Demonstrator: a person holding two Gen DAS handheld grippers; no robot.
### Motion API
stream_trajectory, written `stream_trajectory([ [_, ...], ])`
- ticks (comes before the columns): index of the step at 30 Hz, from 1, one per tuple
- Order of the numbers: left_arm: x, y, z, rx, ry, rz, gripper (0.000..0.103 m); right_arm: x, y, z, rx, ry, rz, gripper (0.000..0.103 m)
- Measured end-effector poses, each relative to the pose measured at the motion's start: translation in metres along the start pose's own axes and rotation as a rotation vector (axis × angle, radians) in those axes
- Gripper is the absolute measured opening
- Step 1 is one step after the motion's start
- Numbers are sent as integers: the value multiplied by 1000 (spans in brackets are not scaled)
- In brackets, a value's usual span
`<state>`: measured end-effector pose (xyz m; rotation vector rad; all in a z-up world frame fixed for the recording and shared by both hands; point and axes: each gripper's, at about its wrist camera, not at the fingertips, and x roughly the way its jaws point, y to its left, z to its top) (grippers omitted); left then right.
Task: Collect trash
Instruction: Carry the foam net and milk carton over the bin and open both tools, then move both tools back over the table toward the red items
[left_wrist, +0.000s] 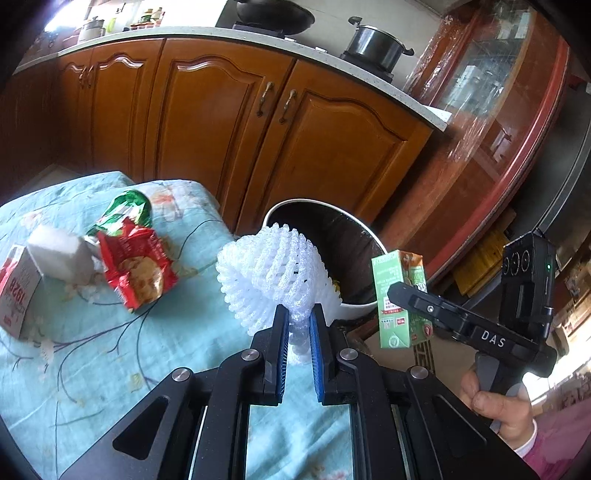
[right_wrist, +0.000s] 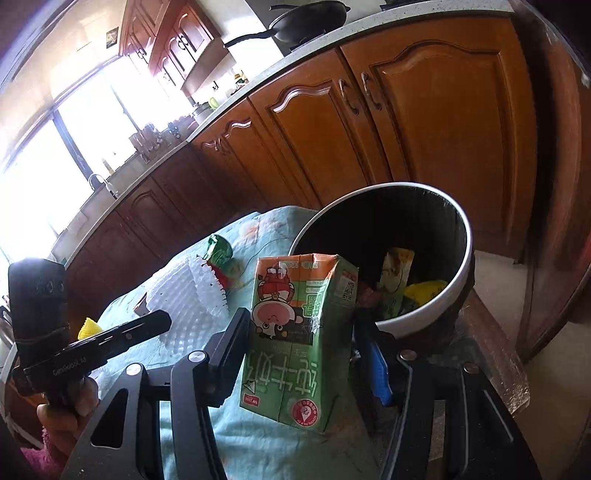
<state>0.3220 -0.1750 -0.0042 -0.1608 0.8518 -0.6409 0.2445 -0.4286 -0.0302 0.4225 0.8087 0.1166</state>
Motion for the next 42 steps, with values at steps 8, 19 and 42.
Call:
stream_trajectory([
  [8,58,-19,29,59,46,-7,9,20,-25,32,-3,-8,-52,58],
  [19,117,-30,53,77,100,3,11,43,-56,52,27,23,-79,58],
  [42,57,4,-5,-32,0,109,61,21,-37,22,64,-50,-32,93],
])
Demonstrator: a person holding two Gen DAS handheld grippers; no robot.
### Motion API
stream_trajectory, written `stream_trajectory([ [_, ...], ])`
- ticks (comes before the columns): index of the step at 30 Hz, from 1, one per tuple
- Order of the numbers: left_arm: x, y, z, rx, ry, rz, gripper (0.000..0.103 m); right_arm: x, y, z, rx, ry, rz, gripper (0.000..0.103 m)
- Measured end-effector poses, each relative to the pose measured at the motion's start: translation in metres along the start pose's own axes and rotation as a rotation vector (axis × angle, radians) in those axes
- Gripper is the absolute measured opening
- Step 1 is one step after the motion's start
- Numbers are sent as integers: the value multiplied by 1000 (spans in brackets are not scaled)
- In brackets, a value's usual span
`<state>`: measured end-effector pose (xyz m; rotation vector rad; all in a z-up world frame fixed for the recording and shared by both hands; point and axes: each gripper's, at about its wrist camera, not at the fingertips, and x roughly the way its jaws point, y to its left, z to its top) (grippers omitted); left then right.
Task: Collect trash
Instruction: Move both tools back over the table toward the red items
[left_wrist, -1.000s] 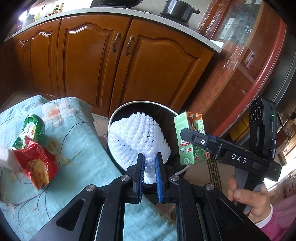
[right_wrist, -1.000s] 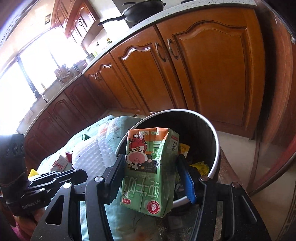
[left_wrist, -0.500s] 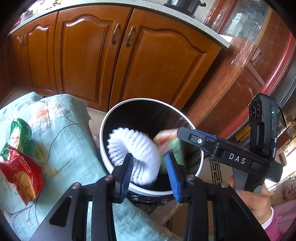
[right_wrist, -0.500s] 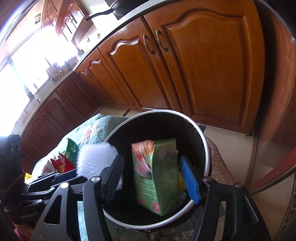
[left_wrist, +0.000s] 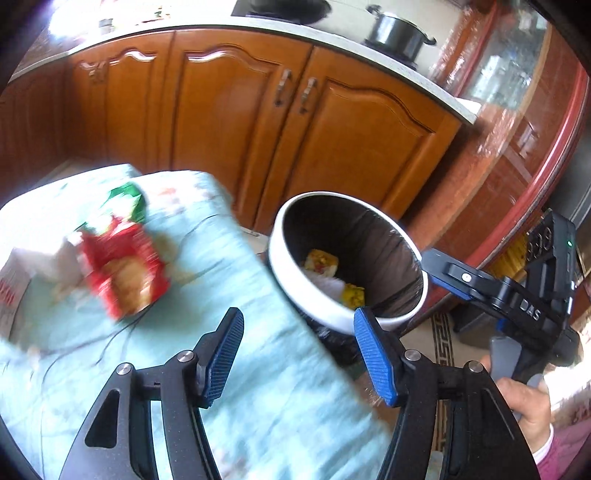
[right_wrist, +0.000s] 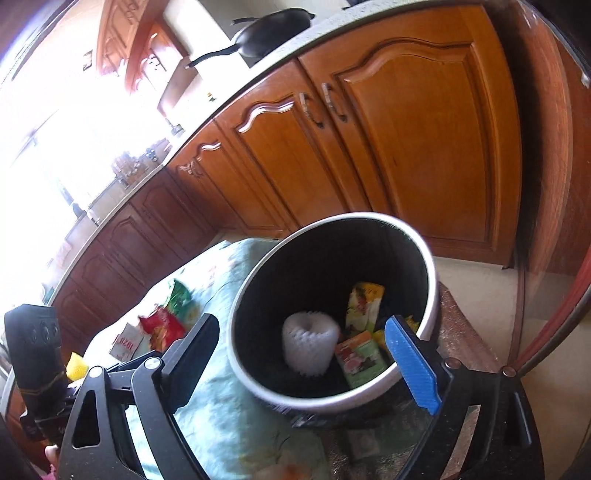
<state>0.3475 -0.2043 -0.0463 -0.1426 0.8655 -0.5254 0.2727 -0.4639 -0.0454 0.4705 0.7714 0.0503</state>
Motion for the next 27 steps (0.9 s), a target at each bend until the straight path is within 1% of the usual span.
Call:
stream_trajectory([
  [7,-48,43,-33,-99,-43,64,61,3,51,-31,-66,27,68,94],
  [9,-60,58,-43,-129,-51,86,61,10,66,-41,-100,47,90,94],
  [14,-85,88,-63,-186,-59,137,61,29,96,-58,-156,110,110,94],
  [18,-108,104,-69,-216,-75,173,61,43,117,-68,-185,144,124,94],
  [23,-124,123,-76,-240,-90,205,61,55,140,-75,-221,165,137,94],
  [27,-131,137,-73,-253,-100,230,61,66,154,-75,-243,178,149,94],
])
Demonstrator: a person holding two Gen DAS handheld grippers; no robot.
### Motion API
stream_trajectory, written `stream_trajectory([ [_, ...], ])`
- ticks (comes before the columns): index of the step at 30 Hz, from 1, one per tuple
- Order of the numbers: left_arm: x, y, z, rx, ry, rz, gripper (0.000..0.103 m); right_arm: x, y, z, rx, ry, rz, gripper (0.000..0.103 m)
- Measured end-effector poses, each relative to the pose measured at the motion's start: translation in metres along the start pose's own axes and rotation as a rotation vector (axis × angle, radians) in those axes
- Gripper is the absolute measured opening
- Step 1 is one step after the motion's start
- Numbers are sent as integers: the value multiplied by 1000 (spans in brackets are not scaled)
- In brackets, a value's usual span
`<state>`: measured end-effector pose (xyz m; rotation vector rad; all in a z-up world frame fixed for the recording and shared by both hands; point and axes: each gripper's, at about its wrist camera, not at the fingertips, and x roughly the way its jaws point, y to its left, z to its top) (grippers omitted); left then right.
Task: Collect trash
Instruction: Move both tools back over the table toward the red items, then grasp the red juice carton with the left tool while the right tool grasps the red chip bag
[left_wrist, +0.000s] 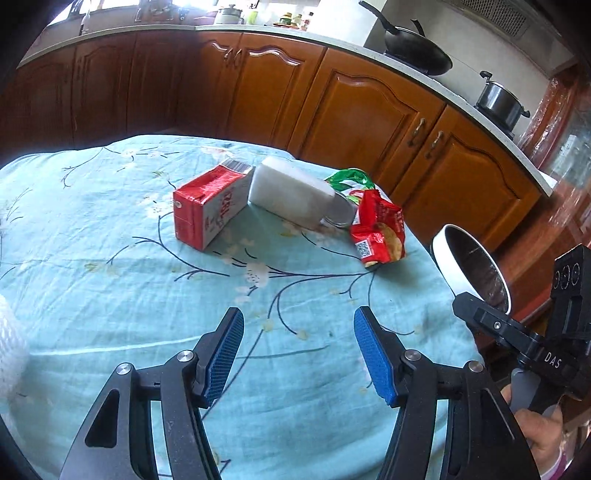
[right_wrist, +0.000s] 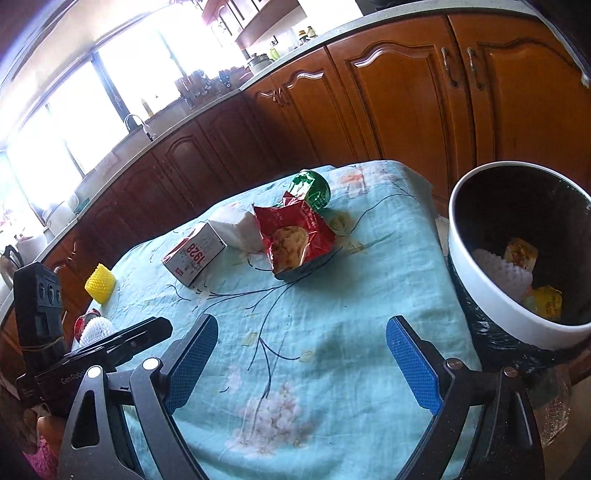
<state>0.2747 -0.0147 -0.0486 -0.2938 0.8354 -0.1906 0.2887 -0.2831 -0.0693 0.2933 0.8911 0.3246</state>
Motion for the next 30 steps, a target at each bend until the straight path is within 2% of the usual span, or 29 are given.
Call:
stream_trajectory([
  [3,1,5,6,5,-7,29,63,10,6,8,-21,6,7,94],
  [10,15,19,27,-3,-19,106,76,38,9,30,-59,39,15,94],
  [17,47,37,60,-1,-9,173,77,71,2,52,-43,70,5,94],
  [22,66,41,74,2,-12,191,77,90,1,61,-47,89,-9,94],
  [24,70,42,75,0,-14,198,75,95,0,62,-41,103,-7,93],
  [25,71,42,74,2,-14,197,69,97,-1,62,-39,109,-5,91],
  [26,72,41,74,6,-12,192,55,98,-1,62,-41,111,-5,89],
  [27,74,41,73,11,-6,187,47,98,1,61,-47,111,-8,76],
  [28,75,40,72,15,3,184,35,98,1,60,-53,115,-13,59],
  [29,76,39,71,18,7,174,31,98,1,59,-53,123,-16,54],
  [30,75,39,69,22,4,168,31,96,1,57,-54,123,-14,44],
])
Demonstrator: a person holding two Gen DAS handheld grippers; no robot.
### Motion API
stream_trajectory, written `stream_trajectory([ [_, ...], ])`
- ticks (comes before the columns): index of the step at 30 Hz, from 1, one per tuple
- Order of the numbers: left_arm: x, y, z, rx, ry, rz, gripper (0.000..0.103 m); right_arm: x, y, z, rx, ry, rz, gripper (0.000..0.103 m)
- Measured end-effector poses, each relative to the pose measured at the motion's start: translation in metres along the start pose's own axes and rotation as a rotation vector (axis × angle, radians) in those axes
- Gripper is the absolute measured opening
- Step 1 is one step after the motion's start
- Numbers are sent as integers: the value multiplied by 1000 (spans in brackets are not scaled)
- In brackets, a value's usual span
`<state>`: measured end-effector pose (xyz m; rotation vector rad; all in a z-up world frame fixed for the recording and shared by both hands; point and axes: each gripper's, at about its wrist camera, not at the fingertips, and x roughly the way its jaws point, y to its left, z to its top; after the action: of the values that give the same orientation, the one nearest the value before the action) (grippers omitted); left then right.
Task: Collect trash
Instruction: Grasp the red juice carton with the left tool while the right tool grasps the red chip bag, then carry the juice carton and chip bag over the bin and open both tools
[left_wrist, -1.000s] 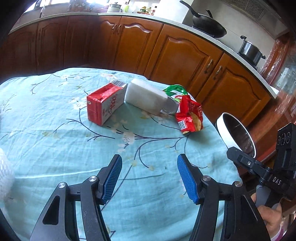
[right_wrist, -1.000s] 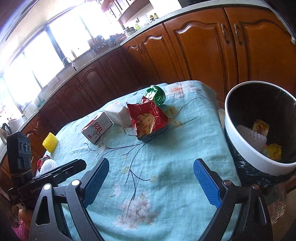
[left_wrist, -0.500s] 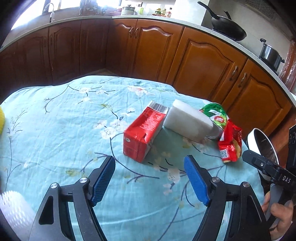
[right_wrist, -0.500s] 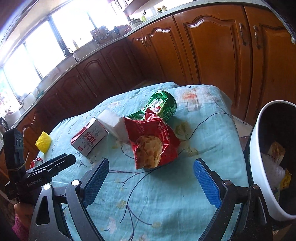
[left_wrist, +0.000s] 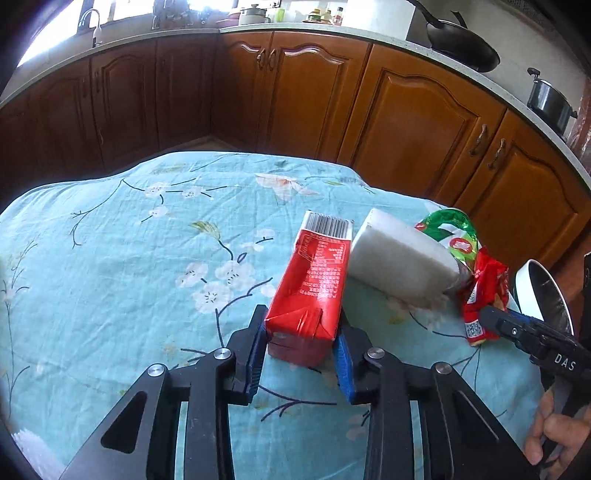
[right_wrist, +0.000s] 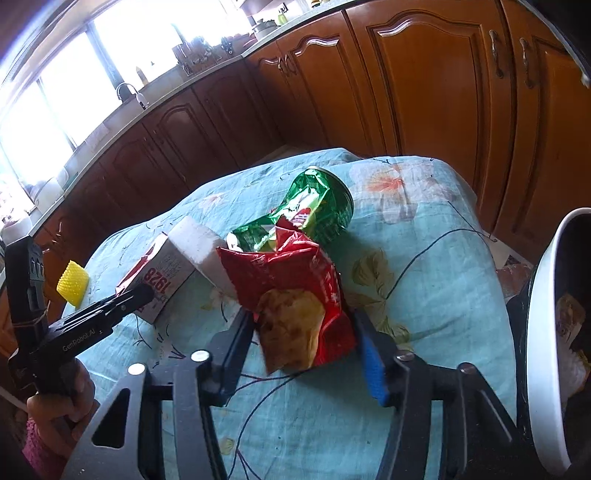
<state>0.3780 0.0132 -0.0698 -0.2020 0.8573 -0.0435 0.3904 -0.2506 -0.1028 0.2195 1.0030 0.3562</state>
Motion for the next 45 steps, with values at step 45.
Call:
stream_trajectory([
  [45,-48,-188,-39,286,0,-374,29,-181,-127,-77,214,-210,-144,24],
])
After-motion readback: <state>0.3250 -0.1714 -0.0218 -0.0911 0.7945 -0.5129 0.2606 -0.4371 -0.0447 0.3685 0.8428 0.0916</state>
